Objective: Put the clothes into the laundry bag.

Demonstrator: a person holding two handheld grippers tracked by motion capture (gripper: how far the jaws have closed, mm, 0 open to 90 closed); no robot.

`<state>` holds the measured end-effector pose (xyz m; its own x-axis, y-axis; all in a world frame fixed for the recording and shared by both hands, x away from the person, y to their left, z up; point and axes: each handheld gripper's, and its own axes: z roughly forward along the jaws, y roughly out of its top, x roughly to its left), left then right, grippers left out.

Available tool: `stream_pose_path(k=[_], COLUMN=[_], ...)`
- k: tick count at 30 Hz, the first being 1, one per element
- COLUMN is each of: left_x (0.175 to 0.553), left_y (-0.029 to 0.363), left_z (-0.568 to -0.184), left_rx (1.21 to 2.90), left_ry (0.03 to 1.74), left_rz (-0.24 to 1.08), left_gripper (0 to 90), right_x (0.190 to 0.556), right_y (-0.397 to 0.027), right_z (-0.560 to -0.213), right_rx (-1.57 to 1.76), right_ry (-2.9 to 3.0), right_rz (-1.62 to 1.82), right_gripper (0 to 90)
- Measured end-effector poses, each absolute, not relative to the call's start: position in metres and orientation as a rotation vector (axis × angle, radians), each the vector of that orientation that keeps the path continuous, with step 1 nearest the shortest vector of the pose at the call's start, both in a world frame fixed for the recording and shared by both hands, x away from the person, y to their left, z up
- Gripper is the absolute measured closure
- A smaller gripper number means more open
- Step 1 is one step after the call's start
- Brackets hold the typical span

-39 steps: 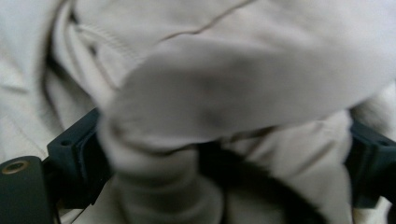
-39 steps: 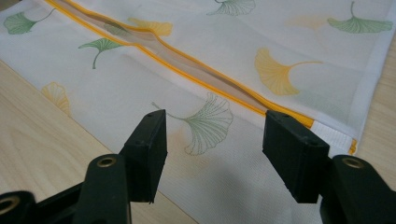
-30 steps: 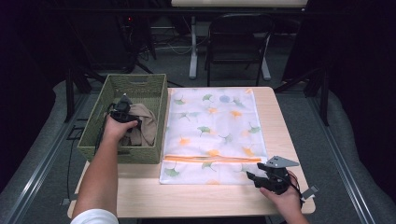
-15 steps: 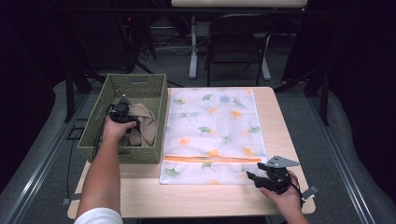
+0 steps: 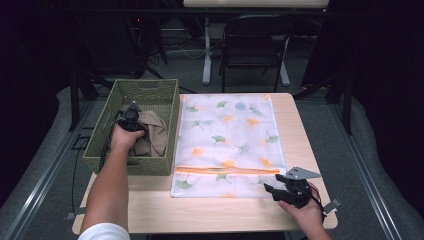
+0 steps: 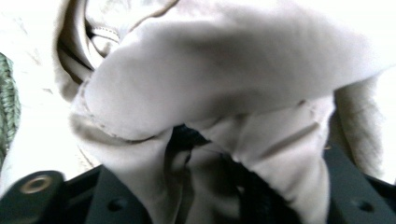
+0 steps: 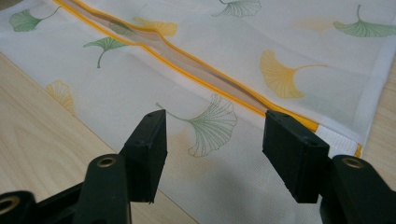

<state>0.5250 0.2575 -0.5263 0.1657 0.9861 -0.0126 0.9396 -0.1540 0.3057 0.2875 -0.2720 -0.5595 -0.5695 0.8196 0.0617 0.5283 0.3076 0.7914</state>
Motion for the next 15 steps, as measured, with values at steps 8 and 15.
stream_pose_path(k=[8,15], left_x=[0.52,0.516], left_y=[0.261,0.265], left_z=[-0.515,-0.502], left_rx=[2.164,2.143], left_ry=[1.863,1.847], left_rz=[0.273,0.294], left_gripper=[62.9,63.5], right_x=[0.287,0.287], right_y=[-0.272,-0.272], right_z=[-0.559,-0.559], right_rx=[1.209,1.202], right_ry=[2.227,2.234], right_rz=[1.143,1.142], right_gripper=[39.9,39.9])
